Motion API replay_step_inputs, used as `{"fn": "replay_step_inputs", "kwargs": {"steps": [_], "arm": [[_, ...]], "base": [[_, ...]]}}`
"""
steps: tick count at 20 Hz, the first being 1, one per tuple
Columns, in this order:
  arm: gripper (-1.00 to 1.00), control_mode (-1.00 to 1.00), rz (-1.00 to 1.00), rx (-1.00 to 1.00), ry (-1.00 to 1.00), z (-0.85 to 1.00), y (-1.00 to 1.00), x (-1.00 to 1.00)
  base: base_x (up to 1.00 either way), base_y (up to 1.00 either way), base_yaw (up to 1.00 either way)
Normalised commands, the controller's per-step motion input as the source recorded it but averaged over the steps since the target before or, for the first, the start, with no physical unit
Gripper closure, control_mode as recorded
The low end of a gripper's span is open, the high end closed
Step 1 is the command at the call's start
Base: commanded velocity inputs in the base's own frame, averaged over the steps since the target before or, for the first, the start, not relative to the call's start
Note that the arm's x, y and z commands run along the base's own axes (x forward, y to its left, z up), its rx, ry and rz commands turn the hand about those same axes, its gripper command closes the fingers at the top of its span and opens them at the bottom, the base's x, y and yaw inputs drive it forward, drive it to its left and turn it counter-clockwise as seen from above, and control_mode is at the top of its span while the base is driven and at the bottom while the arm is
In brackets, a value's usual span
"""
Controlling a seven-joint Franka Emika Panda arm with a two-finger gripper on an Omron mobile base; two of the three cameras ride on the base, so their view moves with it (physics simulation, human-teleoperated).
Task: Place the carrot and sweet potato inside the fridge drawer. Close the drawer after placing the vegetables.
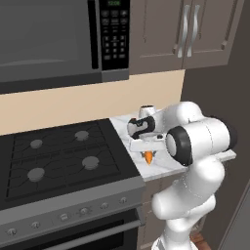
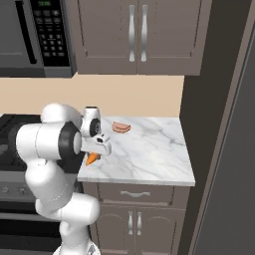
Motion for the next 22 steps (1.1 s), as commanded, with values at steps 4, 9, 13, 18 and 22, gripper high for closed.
{"fn": "replay_step_inputs", "kwargs": {"steps": [4,9,13,18,22], "arm": [[1.0,-1.0,0.0,0.0,-0.25,1.0,0.0,-0.68],[1.0,-1.0,0.0,0.0,-0.23,1.0,-0.03,-0.95],[1.0,-1.0,0.0,0.0,-0.15,1.0,-0.1,-1.0],[1.0,-1.0,0.0,0.0,-0.13,0.51,-0.16,-1.0],[1.0,-1.0,0.0,0.0,-0.08,0.02,-0.03,-0.9]], "base": [[0.0,0.0,0.0],[0.0,0.0,0.0],[0.0,0.0,0.0],[0.0,0.0,0.0],[0.0,0.0,0.0]]}}
